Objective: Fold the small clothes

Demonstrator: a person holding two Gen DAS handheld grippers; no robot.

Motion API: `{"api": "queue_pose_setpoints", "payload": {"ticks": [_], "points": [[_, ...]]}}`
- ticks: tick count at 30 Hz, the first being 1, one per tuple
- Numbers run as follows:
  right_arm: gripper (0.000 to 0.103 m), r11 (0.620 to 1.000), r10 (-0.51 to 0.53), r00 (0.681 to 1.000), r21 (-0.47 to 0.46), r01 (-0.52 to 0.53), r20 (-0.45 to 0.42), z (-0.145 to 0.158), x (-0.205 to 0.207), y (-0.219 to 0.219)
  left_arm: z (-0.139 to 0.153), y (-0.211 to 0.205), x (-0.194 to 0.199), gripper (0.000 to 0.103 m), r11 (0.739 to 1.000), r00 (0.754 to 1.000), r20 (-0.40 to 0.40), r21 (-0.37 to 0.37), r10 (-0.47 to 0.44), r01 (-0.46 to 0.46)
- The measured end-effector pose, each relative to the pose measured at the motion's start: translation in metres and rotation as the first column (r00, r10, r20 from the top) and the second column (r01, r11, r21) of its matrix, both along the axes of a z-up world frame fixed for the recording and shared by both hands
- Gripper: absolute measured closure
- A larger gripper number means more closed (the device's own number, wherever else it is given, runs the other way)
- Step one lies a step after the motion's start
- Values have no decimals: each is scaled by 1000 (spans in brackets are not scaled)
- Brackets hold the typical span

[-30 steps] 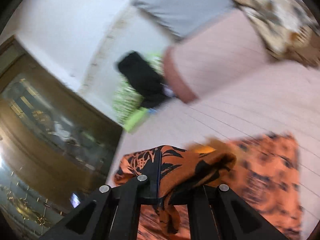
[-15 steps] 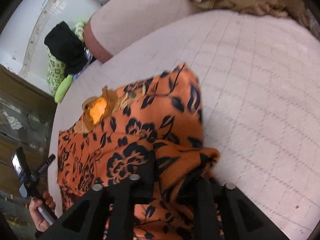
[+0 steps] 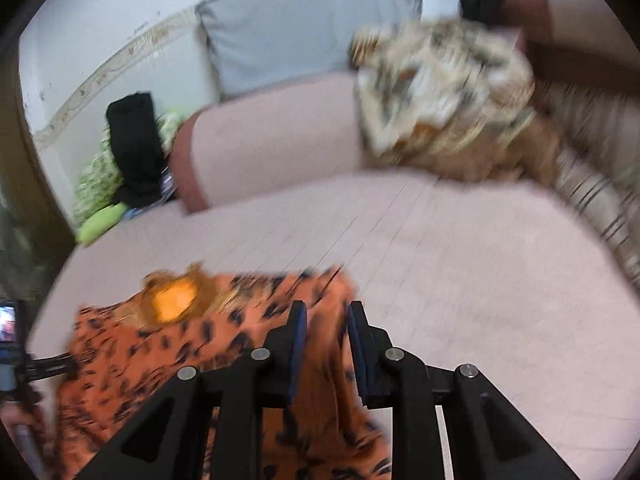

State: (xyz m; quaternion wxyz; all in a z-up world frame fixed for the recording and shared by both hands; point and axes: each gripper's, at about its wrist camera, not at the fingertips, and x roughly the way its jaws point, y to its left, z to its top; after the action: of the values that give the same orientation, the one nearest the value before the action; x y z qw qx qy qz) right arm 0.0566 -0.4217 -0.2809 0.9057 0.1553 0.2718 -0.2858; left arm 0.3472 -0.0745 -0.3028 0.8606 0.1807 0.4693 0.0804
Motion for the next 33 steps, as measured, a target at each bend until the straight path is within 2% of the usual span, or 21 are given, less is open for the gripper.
{"api": "queue_pose_setpoints", "payload": {"ticks": [2, 3, 5, 6, 8, 11, 12, 14, 15, 17, 22, 23, 26, 28, 30, 33], "points": [[79, 999, -39, 999, -29, 39, 24, 5, -6, -1, 3, 1, -2, 0, 1000, 1000, 9, -6, 3, -3], [79, 1000, -19, 999, 5, 19, 33, 5, -8, -3, 5, 1, -1, 0, 1000, 1000, 18, -15, 5, -4], [79, 993, 59, 998, 101, -62, 31, 2, -4, -4, 12, 2, -4, 0, 999, 999, 34, -42, -2, 4], [79, 976, 130, 991, 171, -132, 25, -5, 4, 0, 12, 1, -4, 0, 999, 999, 40, -53, -8, 11], [79, 939, 241, 971, 251, -235, 7, -20, 25, 15, 16, -6, -9, 0, 997, 998, 57, -69, -37, 41], [79, 907, 322, 947, 292, -304, -15, -36, 47, 38, 14, -19, -15, 0, 994, 993, 67, -36, -100, 103], [79, 888, 365, 929, 320, -329, -58, -46, 59, 47, 12, -22, -16, 0, 993, 991, 63, -25, -114, 116], [79, 875, 403, 897, 363, -320, -181, -68, 74, 55, 7, -24, -15, 0, 992, 992, 43, -12, -122, 123], [79, 864, 427, 867, 398, -307, -258, -84, 78, 58, 5, -22, -12, 0, 994, 993, 28, -11, -113, 113], [79, 864, 431, 875, 380, -330, -219, -83, 68, 60, 1, -17, -8, 0, 996, 996, 8, -14, -90, 90], [79, 841, 460, 857, 426, -334, -235, -73, 57, 51, -5, -10, -6, 0, 998, 998, -16, -17, -68, 67], [79, 844, 451, 861, 427, -326, -234, -69, 56, 48, -5, -11, -7, 0, 997, 997, -12, -7, -74, 73], [79, 869, 369, 914, 411, -276, -167, -56, 55, 23, -11, -16, -10, 0, 995, 995, -23, 23, -98, 99], [79, 875, 337, 920, 428, -227, -201, -64, 57, 9, -15, -18, -11, 0, 993, 994, -22, 38, -107, 107], [78, 850, 356, 902, 485, -205, -243, -88, 63, -2, -15, -19, -13, 0, 993, 994, -11, 42, -111, 112], [79, 815, 370, 920, 521, -254, -131, -95, 54, -13, -18, -15, -12, 0, 995, 995, 0, 20, -102, 102]]}}
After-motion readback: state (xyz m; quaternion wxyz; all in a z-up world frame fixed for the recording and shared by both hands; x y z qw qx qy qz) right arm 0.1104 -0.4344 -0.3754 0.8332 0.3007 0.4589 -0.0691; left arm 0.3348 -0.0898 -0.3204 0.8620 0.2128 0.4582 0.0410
